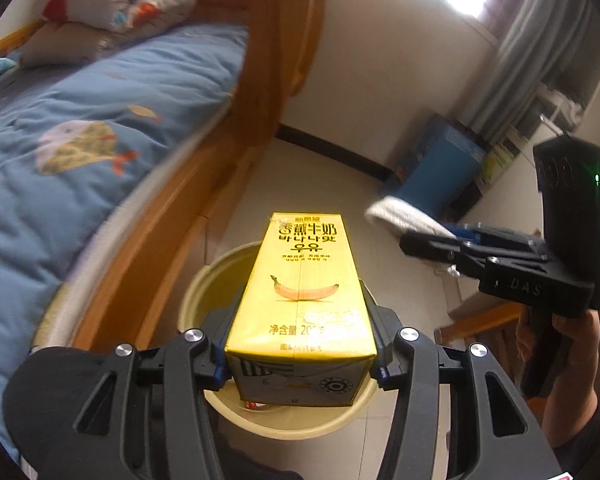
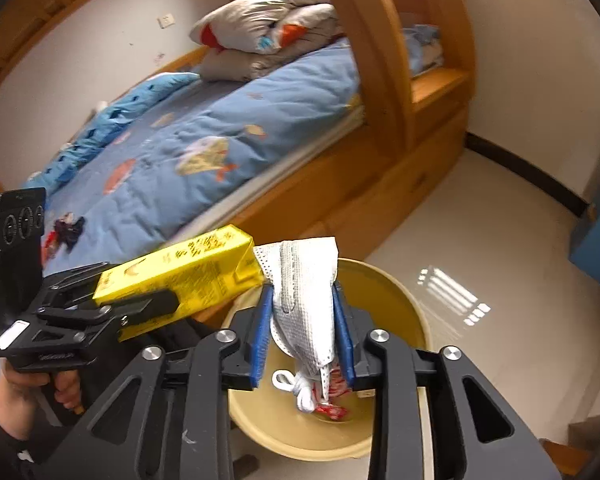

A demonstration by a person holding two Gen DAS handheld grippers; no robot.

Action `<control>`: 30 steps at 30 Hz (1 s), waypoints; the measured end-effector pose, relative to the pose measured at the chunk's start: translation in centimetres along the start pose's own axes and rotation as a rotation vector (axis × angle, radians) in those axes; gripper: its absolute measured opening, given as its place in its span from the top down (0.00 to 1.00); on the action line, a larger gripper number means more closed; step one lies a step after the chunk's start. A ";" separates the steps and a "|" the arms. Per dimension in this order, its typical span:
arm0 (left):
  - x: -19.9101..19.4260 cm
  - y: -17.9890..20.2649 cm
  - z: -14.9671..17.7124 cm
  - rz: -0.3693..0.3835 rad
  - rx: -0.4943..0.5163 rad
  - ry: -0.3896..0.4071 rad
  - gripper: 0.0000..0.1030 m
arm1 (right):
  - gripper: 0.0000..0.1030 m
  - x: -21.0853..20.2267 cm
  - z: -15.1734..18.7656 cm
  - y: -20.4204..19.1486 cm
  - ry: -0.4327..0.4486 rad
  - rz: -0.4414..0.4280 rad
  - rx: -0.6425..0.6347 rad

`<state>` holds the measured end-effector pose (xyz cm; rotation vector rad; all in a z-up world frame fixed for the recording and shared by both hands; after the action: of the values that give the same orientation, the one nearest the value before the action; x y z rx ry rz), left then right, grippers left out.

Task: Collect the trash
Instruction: 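Open both grippers to drop the carton and cloth into the bucket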

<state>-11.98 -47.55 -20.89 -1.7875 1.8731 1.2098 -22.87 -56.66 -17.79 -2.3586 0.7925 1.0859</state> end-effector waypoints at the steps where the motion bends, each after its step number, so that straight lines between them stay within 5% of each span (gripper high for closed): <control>1: 0.3 -0.1 0.1 -0.013 -0.003 -0.005 0.32 | 0.50 -0.1 0.2 0.7 0.003 0.036 -0.005; 3: 1.0 -0.6 0.5 -0.021 -0.025 -0.037 0.20 | 0.48 -0.1 0.7 1.7 -0.005 0.065 -0.011; 12: 1.0 -1.7 1.6 -0.047 -0.034 -0.069 0.19 | 0.48 0.4 2.1 1.0 -0.042 0.036 -0.023; 30: -5.0 -2.7 0.5 -0.101 -0.027 0.063 0.18 | 0.48 -0.4 -0.6 -4.9 -0.001 -0.057 -0.092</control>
<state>-8.70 -43.50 -18.65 -1.9312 1.7846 1.1613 -19.60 -53.21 -16.43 -2.4410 0.6849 1.1218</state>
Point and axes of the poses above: each gripper's, at about its wrist camera, not at the fingertips, and x roughly the way its jaws point, y to its right, z to its underside, the point moved 9 cm from there along x, roughly the way its jaws point, and after that the axes turned 4 degrees about z, right-handed, at the moved point
